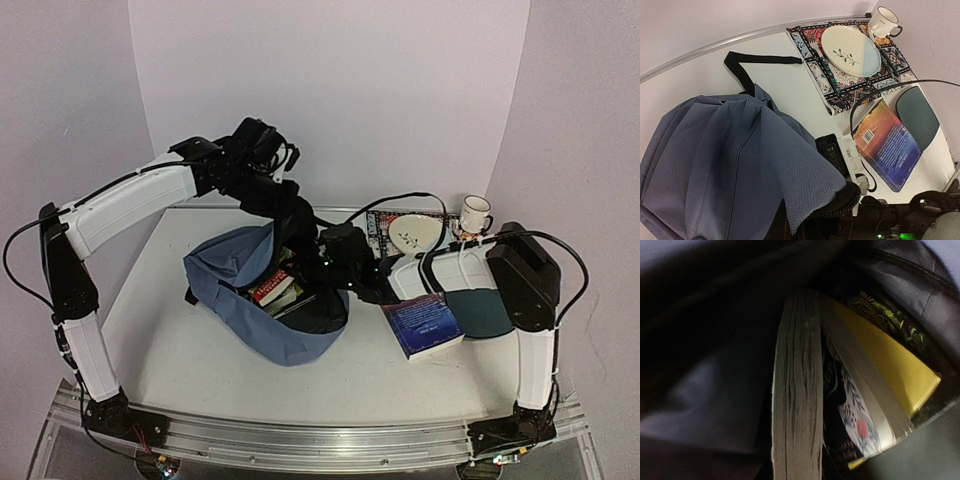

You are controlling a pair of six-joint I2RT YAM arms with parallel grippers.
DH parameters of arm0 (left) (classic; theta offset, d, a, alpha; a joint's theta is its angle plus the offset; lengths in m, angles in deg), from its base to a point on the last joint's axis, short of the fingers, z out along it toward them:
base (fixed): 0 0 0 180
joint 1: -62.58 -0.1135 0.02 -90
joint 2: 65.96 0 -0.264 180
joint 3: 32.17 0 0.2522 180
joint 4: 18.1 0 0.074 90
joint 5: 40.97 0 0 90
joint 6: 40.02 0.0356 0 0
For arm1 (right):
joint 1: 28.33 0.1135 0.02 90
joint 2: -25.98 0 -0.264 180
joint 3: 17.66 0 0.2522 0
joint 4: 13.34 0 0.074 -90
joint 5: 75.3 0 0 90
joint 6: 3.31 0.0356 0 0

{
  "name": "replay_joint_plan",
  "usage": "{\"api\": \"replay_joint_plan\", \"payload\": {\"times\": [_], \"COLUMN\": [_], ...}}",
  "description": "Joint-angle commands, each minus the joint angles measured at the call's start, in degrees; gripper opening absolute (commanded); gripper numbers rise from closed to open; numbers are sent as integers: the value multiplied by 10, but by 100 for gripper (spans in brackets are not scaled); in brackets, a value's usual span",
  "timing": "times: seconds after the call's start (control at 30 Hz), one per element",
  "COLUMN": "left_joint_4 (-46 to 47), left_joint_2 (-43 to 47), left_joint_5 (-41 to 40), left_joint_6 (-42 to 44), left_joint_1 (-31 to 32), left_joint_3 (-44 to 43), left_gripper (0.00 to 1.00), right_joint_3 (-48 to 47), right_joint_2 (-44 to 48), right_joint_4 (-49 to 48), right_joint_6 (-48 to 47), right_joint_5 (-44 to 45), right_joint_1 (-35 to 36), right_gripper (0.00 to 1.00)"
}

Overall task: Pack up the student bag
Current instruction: Place the book in the largest pocket of the bag.

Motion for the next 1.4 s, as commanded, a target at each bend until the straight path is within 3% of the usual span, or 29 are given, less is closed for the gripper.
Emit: {"api": "replay_joint_plan", "payload": {"times": [0.0,0.27,0.3,0.33,0.37,0.5,0.6,0.8,1.1,1.37], "left_joint_4": [57,72,73,73,73,77,78,80,85,118], "left_joint_2": [61,79,84,85,90,99,103,111,123,81], "left_joint_5": [26,38,38,38,37,33,30,25,5,-20], "left_joint_6": [-9,-7,-5,-4,-4,3,9,24,53,57], "left_joint_1": [-21,-34,-38,-40,-44,-54,-63,-83,-144,-170], "left_joint_3": [21,59,68,72,80,102,116,142,239,313], "left_gripper": [0,0,0,0,0,0,0,0,0,13], "right_joint_3": [-71,-179,-177,-177,-168,-144,-149,-134,-100,-48], "right_joint_2": [-38,-109,-108,-107,-98,-57,-27,22,111,190], "right_joint_4": [-9,94,107,110,119,156,213,284,439,566], "right_joint_6": [-15,-82,-88,-93,-103,-148,-197,-260,-376,-442], "right_joint_5": [76,72,61,60,58,63,68,64,46,86], "right_joint_1": [20,36,37,37,39,39,39,38,16,-47], "right_gripper": [0,6,14,16,25,29,46,67,85,93]}}
